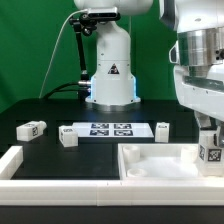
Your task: Assemble one leg
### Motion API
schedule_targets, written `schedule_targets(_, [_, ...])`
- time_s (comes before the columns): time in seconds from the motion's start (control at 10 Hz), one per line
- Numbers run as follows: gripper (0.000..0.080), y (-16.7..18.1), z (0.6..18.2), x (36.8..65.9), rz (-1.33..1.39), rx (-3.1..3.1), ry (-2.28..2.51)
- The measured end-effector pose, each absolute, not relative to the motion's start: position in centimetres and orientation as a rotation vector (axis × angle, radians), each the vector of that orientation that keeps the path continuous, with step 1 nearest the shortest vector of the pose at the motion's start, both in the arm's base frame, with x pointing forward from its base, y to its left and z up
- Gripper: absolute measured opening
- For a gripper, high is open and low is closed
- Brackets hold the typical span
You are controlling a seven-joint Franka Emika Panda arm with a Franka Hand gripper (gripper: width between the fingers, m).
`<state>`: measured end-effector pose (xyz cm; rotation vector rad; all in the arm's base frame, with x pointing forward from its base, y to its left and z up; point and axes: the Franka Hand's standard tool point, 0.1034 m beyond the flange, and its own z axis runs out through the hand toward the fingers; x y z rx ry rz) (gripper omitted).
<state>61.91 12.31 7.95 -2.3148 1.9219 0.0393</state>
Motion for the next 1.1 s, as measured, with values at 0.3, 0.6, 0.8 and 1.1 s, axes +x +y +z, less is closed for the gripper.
schedule_targets(0.3, [0.0639, 12.26, 7.94, 61.65, 0.046, -2.627, 1.5])
schedule_targets(0.6, [0.0646, 12.26, 7.96, 61.8, 0.021, -2.881, 1.012])
schedule_targets(0.8, [0.0649, 12.71, 7.94, 61.93, -0.026, -3.046, 0.667])
schedule_targets(1.1, [0.0649, 12.9, 7.7, 61.85, -0.053, -3.138, 0.218])
